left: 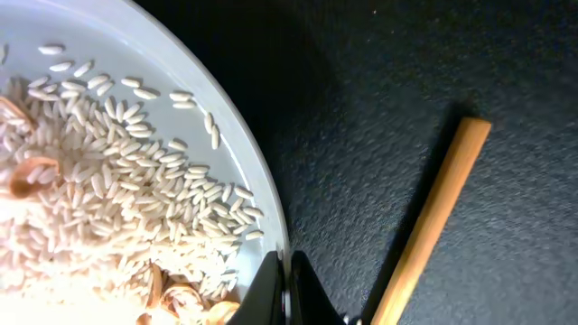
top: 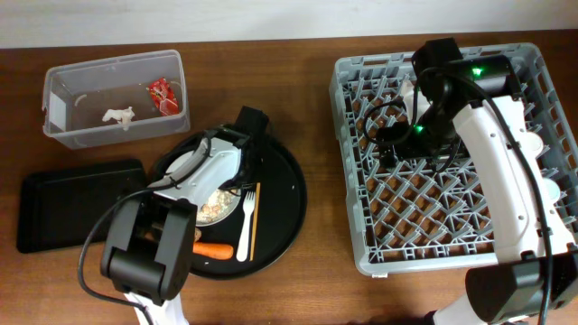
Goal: Sort waste into correct bins and load items into the dishwasher rack
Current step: 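Lift the white plate with the left gripper toward the black tray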
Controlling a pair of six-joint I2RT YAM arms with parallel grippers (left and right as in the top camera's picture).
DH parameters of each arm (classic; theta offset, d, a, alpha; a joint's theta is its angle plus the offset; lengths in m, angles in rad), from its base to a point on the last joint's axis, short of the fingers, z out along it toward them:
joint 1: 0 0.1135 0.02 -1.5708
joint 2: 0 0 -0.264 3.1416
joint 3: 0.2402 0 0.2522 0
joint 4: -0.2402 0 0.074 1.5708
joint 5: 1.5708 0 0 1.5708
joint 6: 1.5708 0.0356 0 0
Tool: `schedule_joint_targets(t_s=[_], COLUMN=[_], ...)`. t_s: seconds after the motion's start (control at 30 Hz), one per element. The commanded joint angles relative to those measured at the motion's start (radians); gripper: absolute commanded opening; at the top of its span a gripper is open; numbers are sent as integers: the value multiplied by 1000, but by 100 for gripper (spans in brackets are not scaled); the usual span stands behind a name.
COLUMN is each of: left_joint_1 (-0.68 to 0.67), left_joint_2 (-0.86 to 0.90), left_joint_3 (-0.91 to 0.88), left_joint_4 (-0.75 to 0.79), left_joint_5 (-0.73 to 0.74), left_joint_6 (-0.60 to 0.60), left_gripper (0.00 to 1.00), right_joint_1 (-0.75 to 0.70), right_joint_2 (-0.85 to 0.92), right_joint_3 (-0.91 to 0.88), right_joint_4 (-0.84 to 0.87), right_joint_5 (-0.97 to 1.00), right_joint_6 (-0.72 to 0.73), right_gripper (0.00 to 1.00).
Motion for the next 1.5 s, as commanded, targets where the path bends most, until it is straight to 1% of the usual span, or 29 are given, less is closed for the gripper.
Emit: schedule_joint_targets(t_s=[0.0,0.13,0.4,0.53,0.6,0.7,0.9,1.07,1.2,1.33,1.4,1.47], left_joint_1=[5,5,-8,-40,-61,-76,-78,-78,-76,-43,-5,62], left_joint_2=[32,32,30,17,15,15,15,13,-10,-58,-82,-112], left_joint_3=[44,89,98,109,141,177,248,324,361,362,362,362], left_joint_4=[-71,-129,-185,-212,-252,-289,-370,-485,-528,-531,-541,-555], left_joint_5=[-7,-7,-27,-89,-124,-138,-161,-237,-256,-257,-257,-257], left_joint_6=[-6,-6,-5,-6,-6,-6,-6,-6,-7,-6,-6,-5], left_gripper=[1,0,0,0,0,1,1,0,0,0,0,0], right_joint_1=[-2,-2,-2,-2,-2,-2,-2,-2,-2,-2,-2,-2], right_joint_2=[9,9,9,9,9,9,9,9,9,9,9,9], right_joint_3=[-6,-6,-6,-6,-6,-6,-6,-6,-6,-6,-6,-6], right_joint_4=[-3,-3,-3,-3,-3,-3,-3,-3,-3,-3,-3,-3], right_joint_5=[11,11,11,11,11,11,11,11,12,12,12,12], right_joint_6=[12,12,12,12,12,12,12,12,11,11,7,3], right_gripper=[99,99,99,99,99,99,99,99,99,99,99,99])
